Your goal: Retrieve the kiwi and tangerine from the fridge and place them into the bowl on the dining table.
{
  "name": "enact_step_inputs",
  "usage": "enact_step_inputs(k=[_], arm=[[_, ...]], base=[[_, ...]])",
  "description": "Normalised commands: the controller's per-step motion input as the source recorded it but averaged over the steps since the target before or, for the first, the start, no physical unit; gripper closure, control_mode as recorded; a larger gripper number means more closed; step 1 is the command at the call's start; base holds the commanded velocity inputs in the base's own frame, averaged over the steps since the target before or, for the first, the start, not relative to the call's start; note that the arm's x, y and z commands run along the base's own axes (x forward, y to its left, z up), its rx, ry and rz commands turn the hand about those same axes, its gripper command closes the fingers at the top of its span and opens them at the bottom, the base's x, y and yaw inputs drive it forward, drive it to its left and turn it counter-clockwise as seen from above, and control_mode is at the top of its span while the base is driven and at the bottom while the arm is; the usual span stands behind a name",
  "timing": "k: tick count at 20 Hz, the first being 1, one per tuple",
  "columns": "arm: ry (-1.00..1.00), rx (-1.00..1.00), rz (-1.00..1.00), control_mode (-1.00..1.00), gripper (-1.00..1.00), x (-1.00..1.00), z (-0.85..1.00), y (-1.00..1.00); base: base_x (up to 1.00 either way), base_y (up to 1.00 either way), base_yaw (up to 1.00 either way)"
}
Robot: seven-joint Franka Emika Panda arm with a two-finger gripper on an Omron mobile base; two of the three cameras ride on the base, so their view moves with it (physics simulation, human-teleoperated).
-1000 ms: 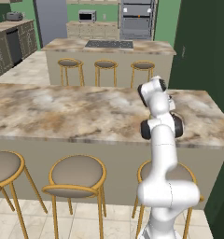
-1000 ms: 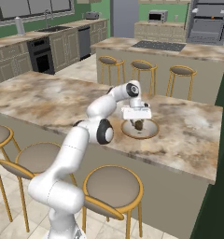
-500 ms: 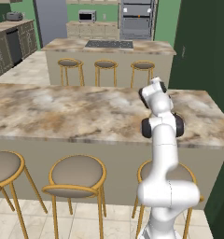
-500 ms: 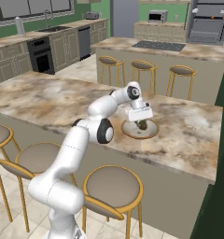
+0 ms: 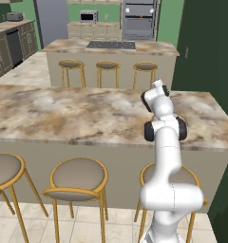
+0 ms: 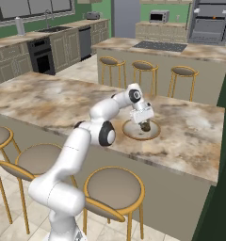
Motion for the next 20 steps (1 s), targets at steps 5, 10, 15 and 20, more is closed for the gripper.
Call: enact_step_inputs(k=[5, 10, 15, 20], arm=[[0.0, 0.01, 0.12, -1.0, -1.0, 0.19, -0.01, -0.02], [0.02, 0.01, 0.06, -1.0, -1.0, -0.04, 0.14, -0.11], [0.01, 0.0, 0.0, -1.0, -1.0, -0.66, 0.9, -0.38], [0.0, 0.0, 0.0, -1.0, -1.0, -0.87, 1.0, -0.25]], base=[[0.0, 0.0, 0.0], [0.0, 0.0, 0.0], [0.0, 0.0, 0.0], [0.0, 0.0, 0.0]])
